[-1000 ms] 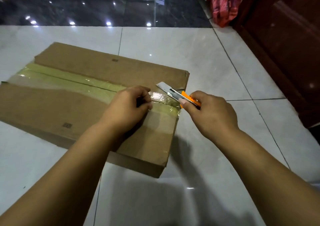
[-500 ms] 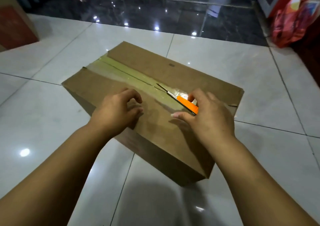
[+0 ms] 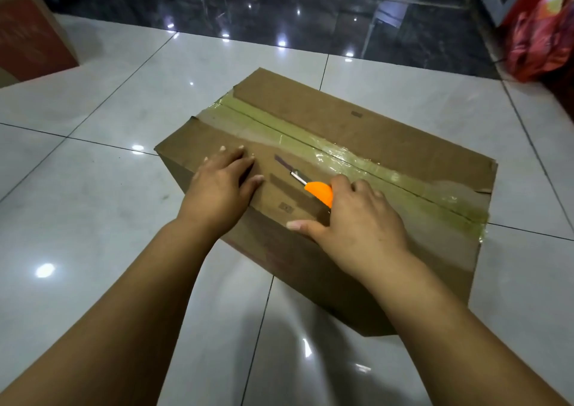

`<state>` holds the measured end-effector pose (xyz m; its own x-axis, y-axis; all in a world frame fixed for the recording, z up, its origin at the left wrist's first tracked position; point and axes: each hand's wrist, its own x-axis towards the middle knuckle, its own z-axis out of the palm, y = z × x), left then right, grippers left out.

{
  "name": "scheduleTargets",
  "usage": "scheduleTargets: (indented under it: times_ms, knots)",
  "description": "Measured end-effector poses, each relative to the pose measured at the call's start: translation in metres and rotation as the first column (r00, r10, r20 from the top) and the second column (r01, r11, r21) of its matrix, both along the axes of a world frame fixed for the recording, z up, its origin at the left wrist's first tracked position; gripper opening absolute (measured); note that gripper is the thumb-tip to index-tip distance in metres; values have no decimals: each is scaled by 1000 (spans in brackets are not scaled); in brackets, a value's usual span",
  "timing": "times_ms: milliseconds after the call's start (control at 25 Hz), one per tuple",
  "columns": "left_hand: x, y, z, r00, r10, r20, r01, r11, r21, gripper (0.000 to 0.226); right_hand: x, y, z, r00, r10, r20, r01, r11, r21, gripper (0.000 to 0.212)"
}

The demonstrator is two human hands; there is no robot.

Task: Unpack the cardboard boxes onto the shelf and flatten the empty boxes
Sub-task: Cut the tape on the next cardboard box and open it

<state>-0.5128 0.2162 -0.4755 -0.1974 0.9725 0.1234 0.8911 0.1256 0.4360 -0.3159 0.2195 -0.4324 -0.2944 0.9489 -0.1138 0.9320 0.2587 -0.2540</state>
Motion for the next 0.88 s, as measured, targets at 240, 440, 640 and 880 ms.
scheduleTargets:
  times_ms: [240,440,640,880]
  knots:
    - [-11,1,-12,995,-48,-89,49,999,5,59,-10,-7,-8,994,47,98,-44,999,-31,73]
    - [-2,-1,-13,990,-25,-139,26,1000,10,59,3,-5,-10,998,46,36,-45,999,-13,62]
    - [27,0,-7,973,-82,-217,65,994,-82,52,44,12,-10,995,-93,28,94,995,-28,63]
    - [80,2,0,952,-162,-262,131,983,-131,65,99,32,-13,970,-242,22,242,970,-1,56]
